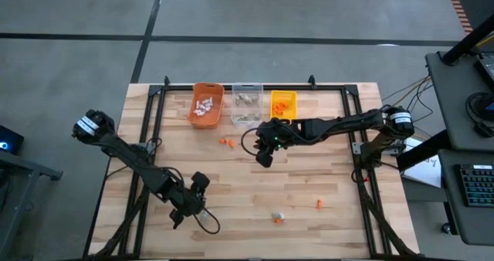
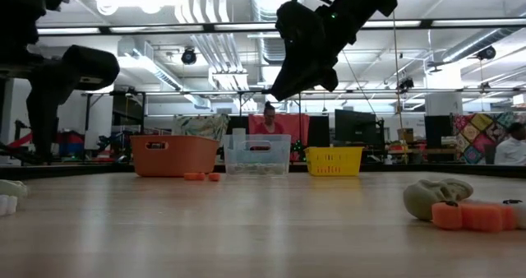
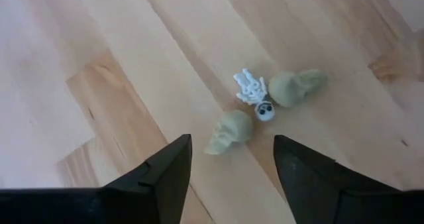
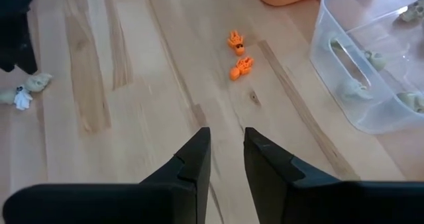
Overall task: Sort Halloween decoration
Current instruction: Put the gray skull toy into the transparent bin
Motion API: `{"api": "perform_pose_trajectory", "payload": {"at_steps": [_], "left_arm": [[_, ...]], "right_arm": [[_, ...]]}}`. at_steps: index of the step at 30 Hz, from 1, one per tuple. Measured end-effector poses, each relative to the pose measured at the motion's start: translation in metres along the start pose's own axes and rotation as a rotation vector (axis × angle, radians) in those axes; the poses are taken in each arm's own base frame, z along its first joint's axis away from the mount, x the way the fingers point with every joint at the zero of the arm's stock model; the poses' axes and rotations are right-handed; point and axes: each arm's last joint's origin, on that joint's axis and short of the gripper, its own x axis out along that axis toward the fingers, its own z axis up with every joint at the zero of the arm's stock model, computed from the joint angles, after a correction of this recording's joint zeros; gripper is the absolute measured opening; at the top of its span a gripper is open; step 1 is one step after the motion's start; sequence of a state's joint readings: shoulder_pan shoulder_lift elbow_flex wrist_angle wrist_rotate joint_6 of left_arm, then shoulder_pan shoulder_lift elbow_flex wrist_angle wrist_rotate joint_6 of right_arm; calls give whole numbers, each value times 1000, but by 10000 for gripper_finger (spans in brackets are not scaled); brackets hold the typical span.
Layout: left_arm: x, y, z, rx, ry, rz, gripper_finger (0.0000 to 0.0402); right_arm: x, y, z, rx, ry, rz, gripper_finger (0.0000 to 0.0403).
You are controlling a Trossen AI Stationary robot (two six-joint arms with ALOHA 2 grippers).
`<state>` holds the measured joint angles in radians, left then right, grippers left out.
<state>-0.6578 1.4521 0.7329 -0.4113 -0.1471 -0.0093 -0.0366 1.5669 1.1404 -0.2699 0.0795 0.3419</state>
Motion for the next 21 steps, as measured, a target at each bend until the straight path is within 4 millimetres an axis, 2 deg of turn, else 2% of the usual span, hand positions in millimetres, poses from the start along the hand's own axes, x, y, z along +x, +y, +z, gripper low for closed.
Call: {"api": "perform_pose_trajectory", "payload": {"at_steps": [8,21], "left_arm": [[6,8,-5,30,-14,19,191],[13,7,-5,125,-15,18,191]], "right_arm": [[-1,6,-2,18,4,13,80],[-4,33,-13,-5,22,70,76]]}}
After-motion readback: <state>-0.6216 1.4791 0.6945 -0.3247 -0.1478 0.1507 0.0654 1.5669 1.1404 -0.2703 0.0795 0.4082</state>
